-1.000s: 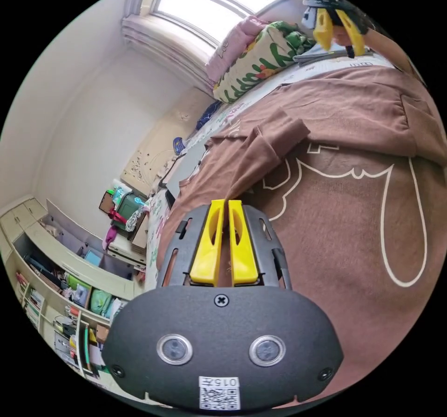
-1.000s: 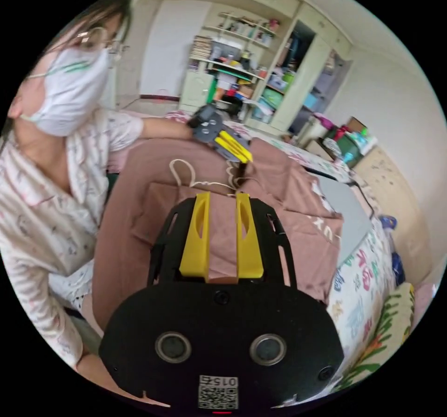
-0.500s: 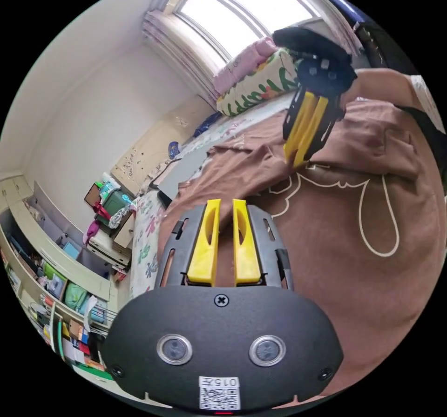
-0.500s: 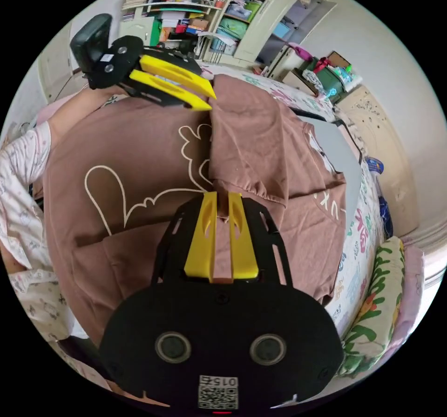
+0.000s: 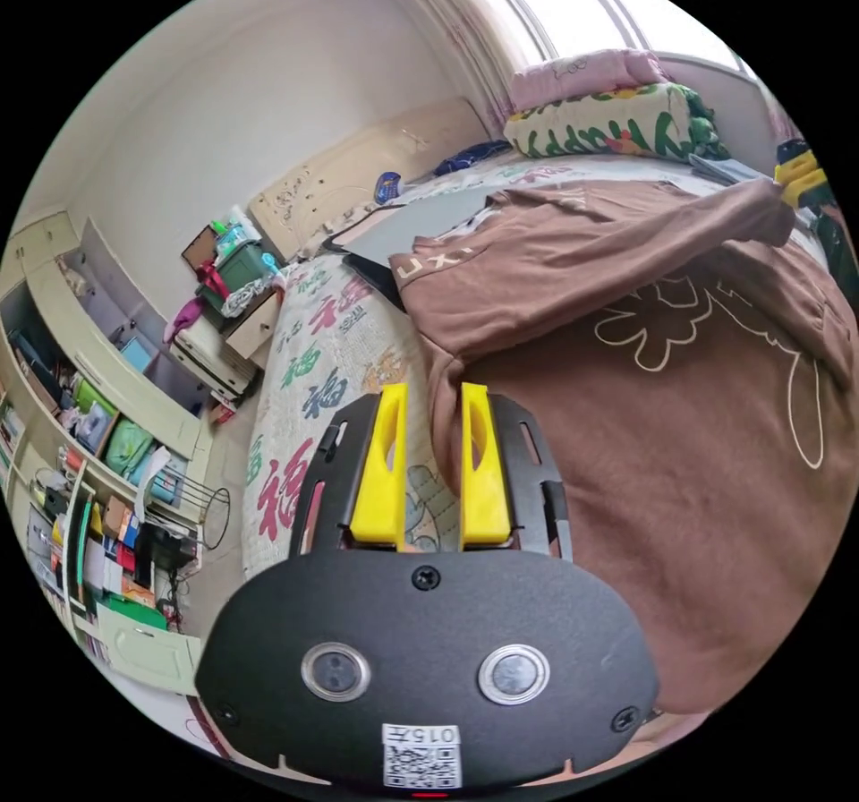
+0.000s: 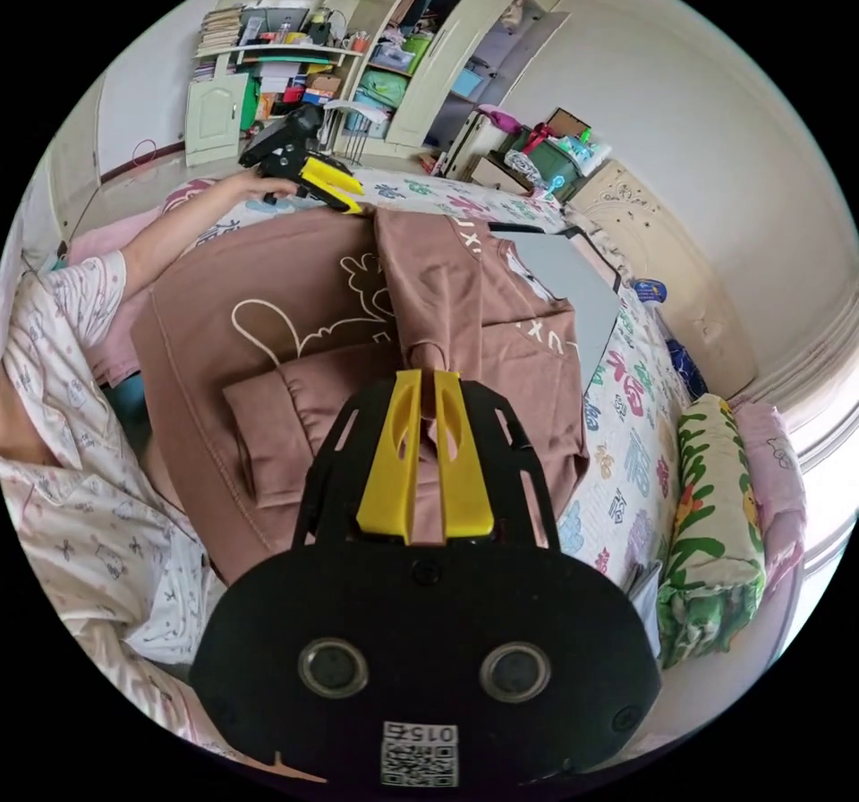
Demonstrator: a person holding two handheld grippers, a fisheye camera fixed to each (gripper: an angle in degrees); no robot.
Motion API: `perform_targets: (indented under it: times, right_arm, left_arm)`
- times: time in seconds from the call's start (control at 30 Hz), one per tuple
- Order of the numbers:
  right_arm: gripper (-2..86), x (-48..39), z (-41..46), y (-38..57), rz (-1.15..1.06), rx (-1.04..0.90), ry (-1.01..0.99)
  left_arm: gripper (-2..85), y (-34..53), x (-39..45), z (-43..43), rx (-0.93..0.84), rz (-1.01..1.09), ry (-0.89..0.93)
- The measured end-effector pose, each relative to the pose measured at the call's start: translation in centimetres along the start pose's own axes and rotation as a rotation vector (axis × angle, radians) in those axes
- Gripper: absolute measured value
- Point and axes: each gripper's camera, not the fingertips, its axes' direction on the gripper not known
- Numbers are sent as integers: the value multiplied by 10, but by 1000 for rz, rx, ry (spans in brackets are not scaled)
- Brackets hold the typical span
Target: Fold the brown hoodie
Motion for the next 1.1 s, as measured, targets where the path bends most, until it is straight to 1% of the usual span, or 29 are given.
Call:
perform_targets:
  times: [0.07, 0.2, 0.37, 0.5, 0.57, 0.6, 0.63, 0.67, 0.7, 0.77, 0.8, 0.83, 0.87, 1.0, 1.1]
  right_arm:
    - [26, -14, -8, 3, -35, -28, -46]
    - [27, -34, -24, -1, -78, -49, -91]
    - [37, -44, -50, -18, -108, -30, -408]
    - [82, -16, -77, -18, -5, 54, -421]
    - [84, 19, -83, -11, 144, 64, -322]
    - [84, 28, -81, -9, 176, 52, -285]
    - [84, 45, -74, -5, 232, 15, -217]
    - [84, 61, -64, -1, 278, -29, -196]
    - [84, 69, -58, 0, 299, -52, -211]
    - [73, 94, -42, 6, 356, -116, -388]
    - [68, 97, -39, 6, 359, -123, -436]
    - [44, 100, -38, 6, 344, -125, -518]
    - [27, 103, -43, 7, 351, -111, -545]
    - [4, 107, -70, 4, 322, -102, -487]
    - [-1, 98, -81, -1, 260, -153, -425]
  left_arm:
    - [72, -5, 7, 2, 19, 4, -33]
    - [29, -10, 16, 12, -20, 34, -90]
    - [11, -12, -3, 7, -10, -69, -83]
    - [9, -16, -10, 5, -11, -88, -53]
    - [8, -21, -9, 3, -19, -80, -59]
    - [8, -22, -8, 3, -22, -78, -60]
    - [8, -24, -8, 3, -28, -72, -63]
    - [8, -26, -8, 3, -35, -70, -65]
    - [8, -27, -8, 3, -37, -69, -65]
    - [8, -31, -7, 0, -40, -65, -69]
    - [8, -31, -8, -1, -40, -65, -69]
    - [8, -33, -8, -2, -42, -65, -69]
    - [8, -35, -9, -4, -41, -66, -68]
    - [7, -38, -13, -11, -36, -72, -56]
    - [7, -41, -17, -16, -30, -81, -41]
